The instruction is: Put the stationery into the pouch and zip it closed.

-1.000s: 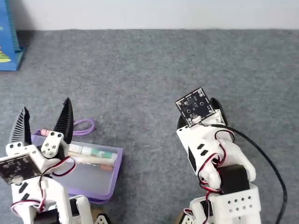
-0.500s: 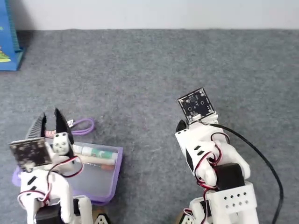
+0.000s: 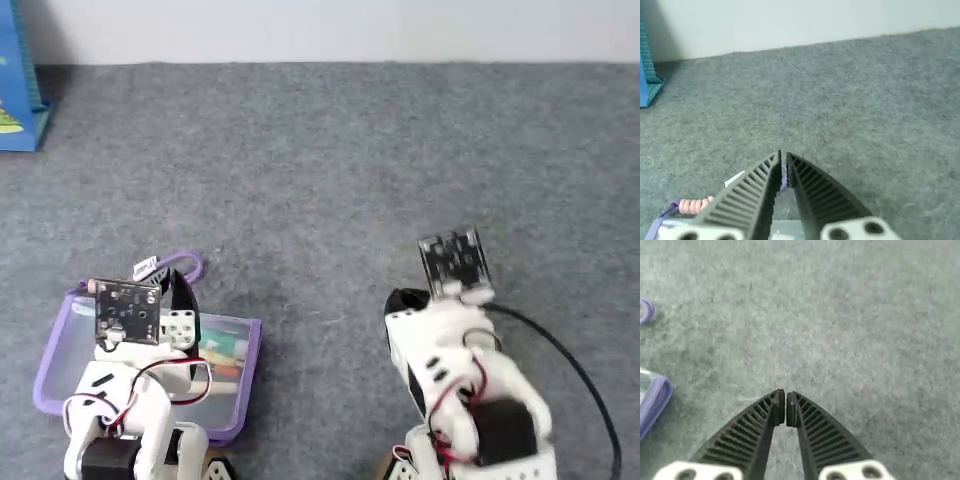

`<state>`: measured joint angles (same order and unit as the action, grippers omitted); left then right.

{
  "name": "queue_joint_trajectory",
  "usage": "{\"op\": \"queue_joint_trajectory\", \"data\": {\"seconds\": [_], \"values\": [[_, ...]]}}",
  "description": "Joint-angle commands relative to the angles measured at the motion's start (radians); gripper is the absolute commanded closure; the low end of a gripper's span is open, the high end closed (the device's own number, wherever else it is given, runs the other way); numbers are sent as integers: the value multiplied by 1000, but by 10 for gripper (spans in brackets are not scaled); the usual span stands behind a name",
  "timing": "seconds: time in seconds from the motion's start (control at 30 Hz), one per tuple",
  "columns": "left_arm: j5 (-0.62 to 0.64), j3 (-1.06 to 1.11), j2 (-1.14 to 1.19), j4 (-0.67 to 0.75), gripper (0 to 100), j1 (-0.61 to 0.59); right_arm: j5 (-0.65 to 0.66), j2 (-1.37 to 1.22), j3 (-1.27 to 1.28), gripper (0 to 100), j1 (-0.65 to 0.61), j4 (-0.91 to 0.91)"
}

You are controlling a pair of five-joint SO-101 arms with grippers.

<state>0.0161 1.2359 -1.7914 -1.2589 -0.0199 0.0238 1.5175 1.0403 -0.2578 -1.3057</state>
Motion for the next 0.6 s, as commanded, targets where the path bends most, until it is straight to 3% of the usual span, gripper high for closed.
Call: {"op": "queue_joint_trajectory", "data": {"seconds": [0.0,0.07,0.3,0.57], "values": [[-5,-8,-6,-38,986,-2,-11,222,89,990,7,-2],[-5,-5,-6,-64,986,-2,-9,323,115,990,10,-12],[-5,22,-28,-107,988,-3,-11,229,193,990,104,-1],[-2,140,-34,-5,988,-3,-11,297,336,990,128,-2]]}}
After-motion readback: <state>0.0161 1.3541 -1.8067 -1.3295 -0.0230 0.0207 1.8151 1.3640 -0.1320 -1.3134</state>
